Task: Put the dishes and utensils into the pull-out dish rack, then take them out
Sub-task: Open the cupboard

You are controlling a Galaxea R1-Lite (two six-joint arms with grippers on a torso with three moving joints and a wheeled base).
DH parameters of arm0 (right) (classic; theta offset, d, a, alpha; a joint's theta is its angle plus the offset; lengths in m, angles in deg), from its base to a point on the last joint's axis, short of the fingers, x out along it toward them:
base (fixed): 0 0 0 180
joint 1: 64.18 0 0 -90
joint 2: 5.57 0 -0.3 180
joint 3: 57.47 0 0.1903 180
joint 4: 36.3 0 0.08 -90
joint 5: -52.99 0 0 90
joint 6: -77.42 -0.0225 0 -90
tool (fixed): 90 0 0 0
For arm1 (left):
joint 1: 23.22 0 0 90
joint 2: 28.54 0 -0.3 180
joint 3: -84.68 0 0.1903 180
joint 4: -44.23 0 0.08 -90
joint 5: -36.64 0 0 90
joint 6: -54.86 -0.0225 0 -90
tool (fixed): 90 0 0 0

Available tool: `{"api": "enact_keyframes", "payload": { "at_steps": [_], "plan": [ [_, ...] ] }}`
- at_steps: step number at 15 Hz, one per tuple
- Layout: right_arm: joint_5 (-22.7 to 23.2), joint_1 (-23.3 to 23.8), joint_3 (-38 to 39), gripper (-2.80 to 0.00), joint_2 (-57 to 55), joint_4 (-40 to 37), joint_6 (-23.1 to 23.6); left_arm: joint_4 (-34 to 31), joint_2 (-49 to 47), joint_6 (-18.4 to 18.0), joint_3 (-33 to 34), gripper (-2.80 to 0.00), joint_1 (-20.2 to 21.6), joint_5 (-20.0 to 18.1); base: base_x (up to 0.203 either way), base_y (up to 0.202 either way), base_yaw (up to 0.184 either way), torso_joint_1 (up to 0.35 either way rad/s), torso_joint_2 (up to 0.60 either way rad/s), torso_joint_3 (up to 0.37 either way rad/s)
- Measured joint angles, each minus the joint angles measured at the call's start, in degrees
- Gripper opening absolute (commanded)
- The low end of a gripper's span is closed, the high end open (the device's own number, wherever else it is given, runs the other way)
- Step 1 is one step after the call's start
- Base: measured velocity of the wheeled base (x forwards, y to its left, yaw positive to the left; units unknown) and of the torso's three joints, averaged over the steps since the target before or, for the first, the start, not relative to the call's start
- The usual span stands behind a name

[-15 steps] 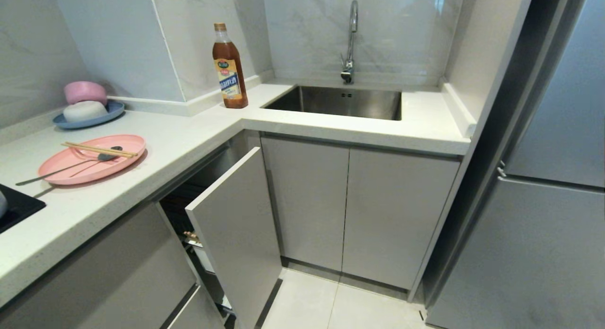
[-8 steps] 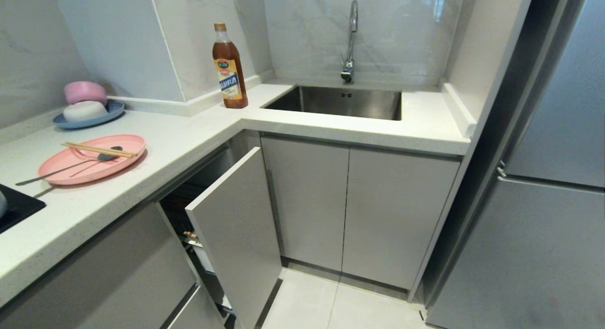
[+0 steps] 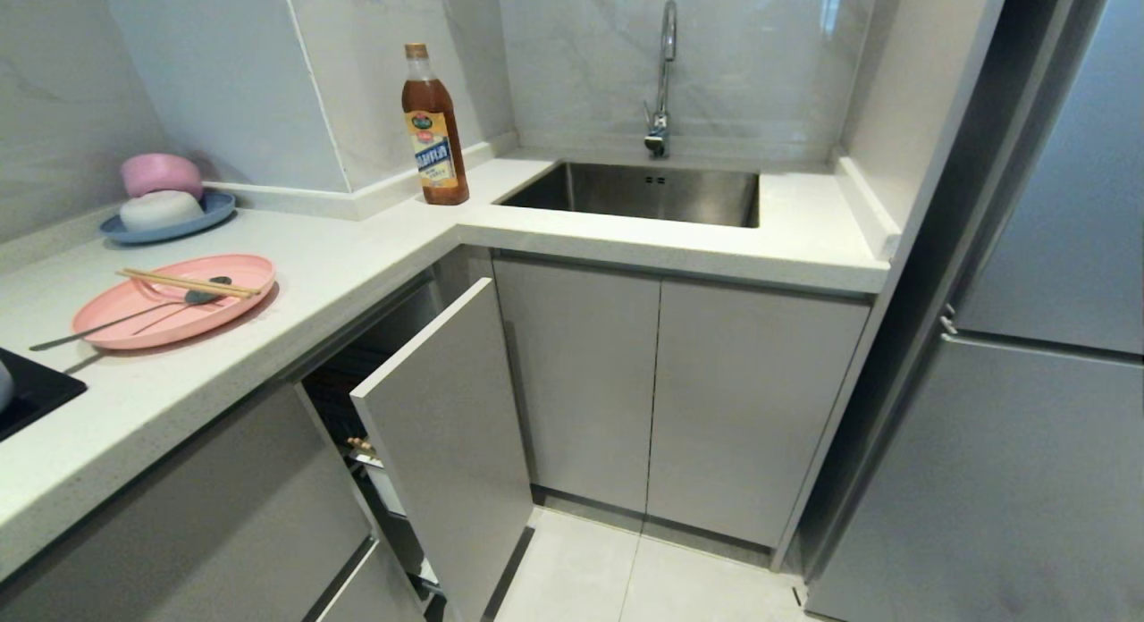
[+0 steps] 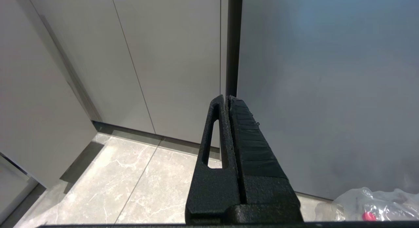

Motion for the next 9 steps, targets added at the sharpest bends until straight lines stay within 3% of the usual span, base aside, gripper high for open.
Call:
{"api": "enact_keyframes", "payload": {
  "at_steps": [9],
  "plan": [
    [0.0,0.0,0.0,-2.8,0.0,0.0,0.0,0.1,0.0,-0.2,0.0,-2.8,0.0,0.0,0.0,0.0,0.0,0.0,0.0,0.0]
  ]
}}
